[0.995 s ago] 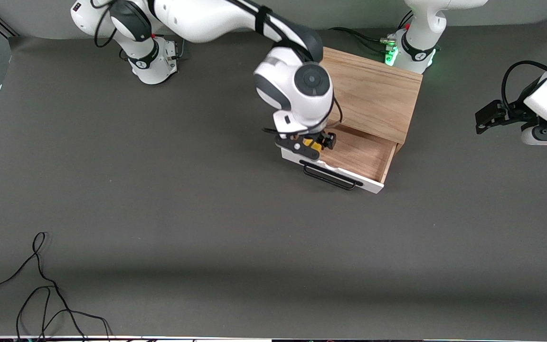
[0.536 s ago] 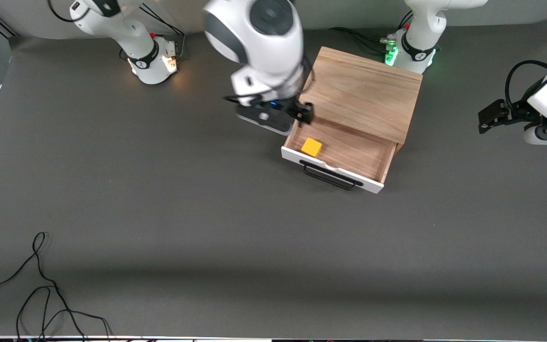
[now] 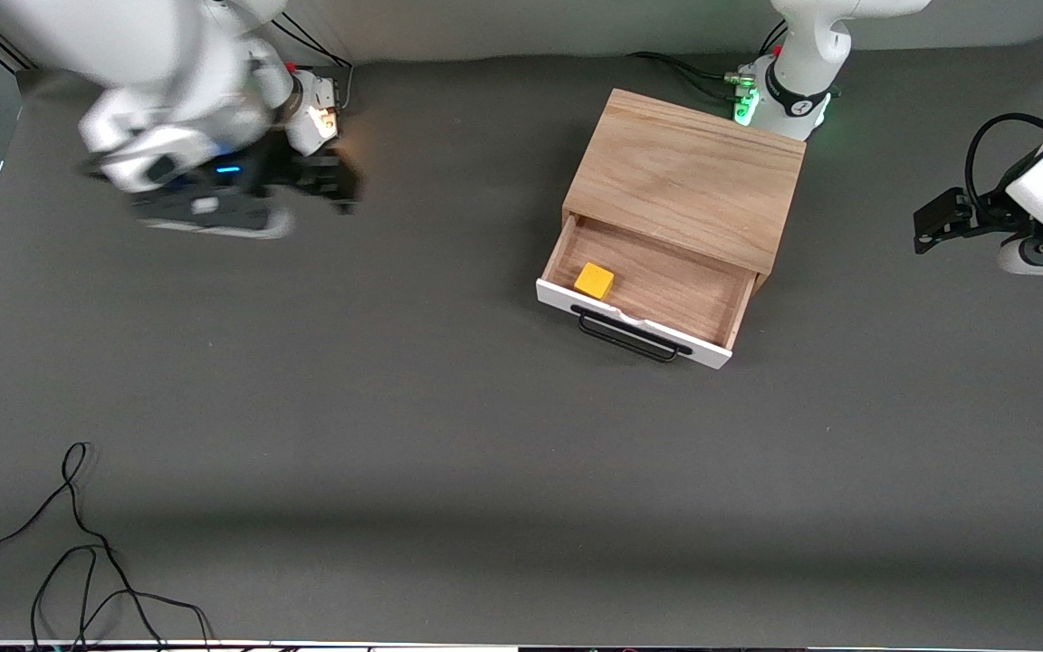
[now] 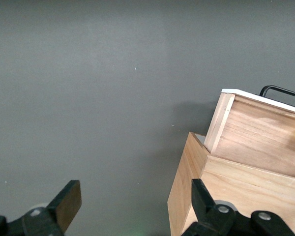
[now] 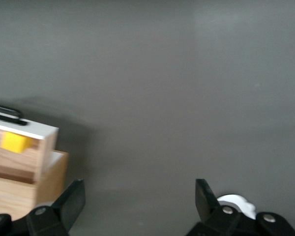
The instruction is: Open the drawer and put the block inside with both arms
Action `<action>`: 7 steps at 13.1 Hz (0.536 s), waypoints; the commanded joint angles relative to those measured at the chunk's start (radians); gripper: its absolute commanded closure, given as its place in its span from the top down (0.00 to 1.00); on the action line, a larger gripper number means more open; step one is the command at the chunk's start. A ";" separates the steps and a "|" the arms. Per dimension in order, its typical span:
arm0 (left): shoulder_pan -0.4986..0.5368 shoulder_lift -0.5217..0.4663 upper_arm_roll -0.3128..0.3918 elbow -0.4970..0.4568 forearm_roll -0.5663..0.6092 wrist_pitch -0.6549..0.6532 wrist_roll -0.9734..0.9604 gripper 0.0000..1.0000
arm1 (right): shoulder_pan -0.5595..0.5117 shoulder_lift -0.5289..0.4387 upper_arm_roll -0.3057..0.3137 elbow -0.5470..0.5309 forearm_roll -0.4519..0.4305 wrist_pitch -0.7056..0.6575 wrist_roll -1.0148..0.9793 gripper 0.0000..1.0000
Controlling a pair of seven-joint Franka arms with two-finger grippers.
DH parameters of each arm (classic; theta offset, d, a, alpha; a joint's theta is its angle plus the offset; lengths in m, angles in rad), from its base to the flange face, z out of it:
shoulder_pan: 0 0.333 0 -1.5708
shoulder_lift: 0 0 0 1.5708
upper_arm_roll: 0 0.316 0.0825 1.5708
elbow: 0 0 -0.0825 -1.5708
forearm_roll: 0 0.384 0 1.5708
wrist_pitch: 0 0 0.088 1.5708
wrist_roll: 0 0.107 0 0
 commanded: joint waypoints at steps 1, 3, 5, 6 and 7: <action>-0.015 -0.005 0.011 0.006 -0.003 -0.010 0.018 1.00 | -0.006 -0.076 -0.124 -0.144 -0.004 0.022 -0.214 0.99; -0.015 -0.004 0.010 0.006 -0.003 -0.010 0.019 1.00 | -0.007 -0.071 -0.230 -0.155 -0.005 0.026 -0.383 0.99; -0.015 -0.004 0.010 0.006 -0.003 -0.012 0.021 1.00 | -0.007 -0.064 -0.337 -0.173 -0.005 0.042 -0.534 0.99; -0.015 -0.002 0.010 0.006 -0.003 -0.012 0.021 1.00 | -0.007 -0.062 -0.364 -0.179 -0.005 0.053 -0.556 0.99; -0.013 -0.002 0.010 0.006 -0.004 -0.012 0.022 1.00 | -0.009 -0.061 -0.370 -0.187 -0.005 0.065 -0.557 0.99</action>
